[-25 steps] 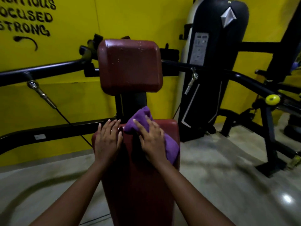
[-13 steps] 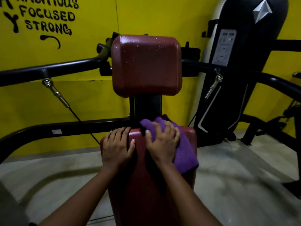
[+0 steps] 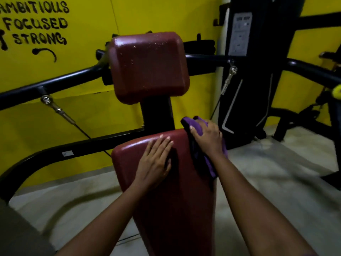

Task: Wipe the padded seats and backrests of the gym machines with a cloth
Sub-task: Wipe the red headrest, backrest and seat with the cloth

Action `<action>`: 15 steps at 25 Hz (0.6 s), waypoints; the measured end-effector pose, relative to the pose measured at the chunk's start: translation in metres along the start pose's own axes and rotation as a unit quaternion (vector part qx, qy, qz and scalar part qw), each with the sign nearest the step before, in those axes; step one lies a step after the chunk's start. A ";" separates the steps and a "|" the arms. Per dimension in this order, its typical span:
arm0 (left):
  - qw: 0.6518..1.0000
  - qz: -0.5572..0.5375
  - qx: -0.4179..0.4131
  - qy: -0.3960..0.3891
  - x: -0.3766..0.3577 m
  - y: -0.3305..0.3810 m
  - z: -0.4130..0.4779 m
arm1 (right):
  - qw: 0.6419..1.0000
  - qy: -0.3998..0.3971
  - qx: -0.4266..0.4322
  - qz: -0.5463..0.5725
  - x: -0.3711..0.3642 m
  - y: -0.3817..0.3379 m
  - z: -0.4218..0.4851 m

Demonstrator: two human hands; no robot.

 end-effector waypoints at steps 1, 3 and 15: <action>1.000 0.007 -0.020 -0.008 -0.004 0.008 0.002 | 0.998 -0.005 -0.023 0.061 -0.003 0.002 -0.001; 0.995 0.031 -0.089 -0.024 -0.020 0.028 0.002 | 0.980 0.025 -0.078 0.179 -0.004 0.016 -0.018; 0.982 0.102 -0.158 -0.031 -0.048 0.045 -0.011 | 0.815 -0.004 -0.428 0.391 -0.064 0.119 -0.160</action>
Point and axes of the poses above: each hand's wrist, its own z-axis towards the middle knuckle, its own x-axis out of the back of the hand, y = z × x, the point moved 5 cm from there along z, towards the middle knuckle, and after that the axes turned 5 degrees about y, right-handed, at the moved point
